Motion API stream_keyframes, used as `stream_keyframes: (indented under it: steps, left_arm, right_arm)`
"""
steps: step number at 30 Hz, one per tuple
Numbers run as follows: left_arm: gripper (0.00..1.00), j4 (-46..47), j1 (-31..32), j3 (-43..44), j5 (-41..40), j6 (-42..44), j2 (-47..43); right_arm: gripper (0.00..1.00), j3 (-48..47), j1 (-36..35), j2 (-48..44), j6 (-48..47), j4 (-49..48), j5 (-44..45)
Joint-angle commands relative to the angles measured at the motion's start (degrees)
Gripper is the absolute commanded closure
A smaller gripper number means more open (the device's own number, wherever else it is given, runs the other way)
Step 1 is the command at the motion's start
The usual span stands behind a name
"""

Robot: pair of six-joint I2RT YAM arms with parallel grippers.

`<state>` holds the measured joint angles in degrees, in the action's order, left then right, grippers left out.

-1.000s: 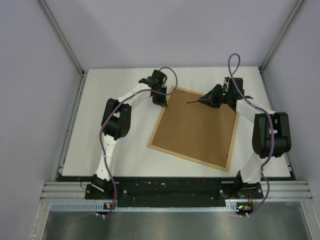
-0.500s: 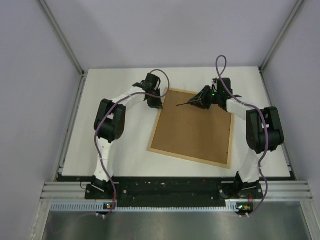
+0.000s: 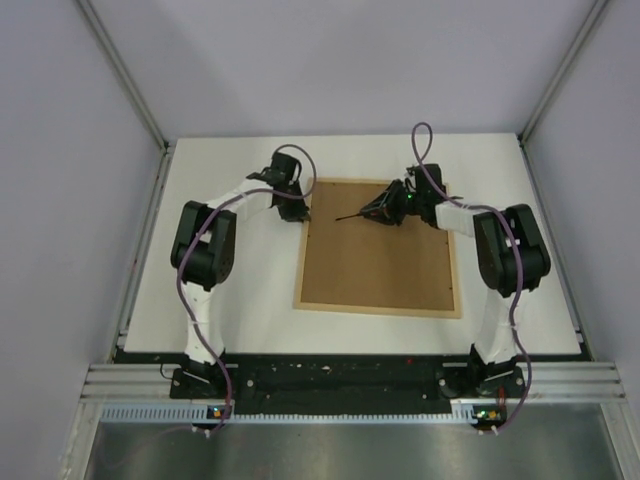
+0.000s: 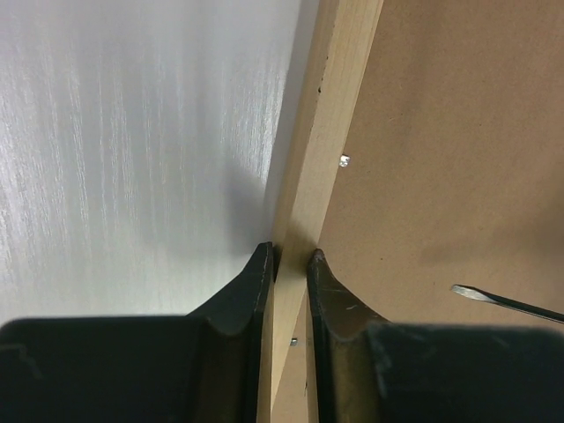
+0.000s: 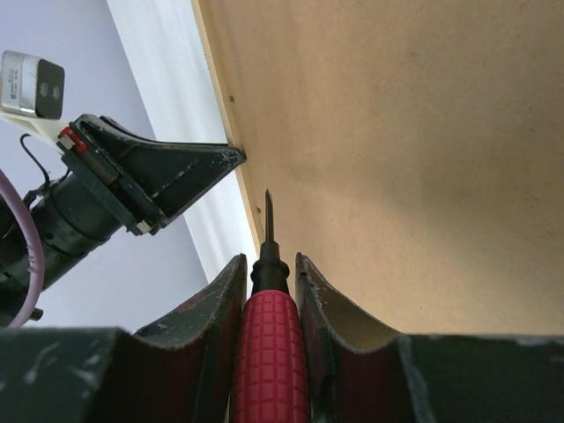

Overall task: Take the photo out of the frame
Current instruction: Adjust the photo frame at the center of the board, then release the photo frame item from the photo frame.

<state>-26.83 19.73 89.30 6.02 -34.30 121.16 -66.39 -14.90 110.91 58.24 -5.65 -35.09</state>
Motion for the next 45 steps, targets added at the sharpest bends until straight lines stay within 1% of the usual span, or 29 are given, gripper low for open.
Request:
stream_keyframes:
  steps: [1,3,5,9,12,14,18,24,31,37,43,45]
  left_arm:
    - [0.79,-0.3,-1.0,-2.1,2.1,-4.5,-2.2]
    - [0.68,-0.2,-1.5,-1.5,3.6,-4.3,-3.3]
    - [0.61,-0.2,-2.2,-0.9,5.0,-3.9,-4.4]
    - [0.58,-0.1,-4.3,-0.6,6.7,-1.6,-7.0]
    - [0.57,-0.4,-6.1,-1.2,9.0,0.3,-8.2]
    - [0.58,-0.3,-7.2,-2.4,11.5,2.1,-8.4]
    - [0.59,-1.1,-7.9,-3.5,13.2,5.0,-8.1]
    - [0.68,-1.6,-8.0,-3.9,17.3,7.9,-6.5]
    - [0.78,-1.7,-7.9,-6.2,20.1,9.2,-6.6]
    - [0.87,-1.0,-7.9,-8.0,20.4,9.3,-7.6]
    - [0.91,-1.1,-7.5,-8.3,20.3,9.3,-8.0]
    - [0.91,-1.0,-7.4,-8.5,20.1,9.3,-8.1]
  right_arm:
    - [1.0,0.6,-2.4,1.9,3.3,-5.3,-2.2]
    - [1.0,1.3,-3.2,2.5,4.3,-6.6,-2.8]
    - [1.0,1.9,-3.7,3.1,5.1,-7.8,-3.1]
    - [1.0,3.6,-4.5,3.6,7.0,-11.0,-3.8]
    - [1.0,5.1,-5.0,3.6,7.0,-13.4,-3.4]
    - [1.0,5.6,-5.4,3.7,5.8,-14.6,-2.8]
    - [1.0,4.4,-6.2,4.1,2.1,-14.0,-1.4]
    - [1.0,2.5,-7.5,5.2,0.0,-11.0,-0.3]
    - [1.0,1.9,-9.4,6.9,3.3,-11.4,-1.1]
    - [1.0,2.1,-10.1,7.7,5.8,-11.5,-1.6]
    - [1.0,2.2,-10.0,8.2,9.1,-12.1,-3.1]
    - [1.0,2.8,-10.0,8.3,11.5,-13.8,-4.4]
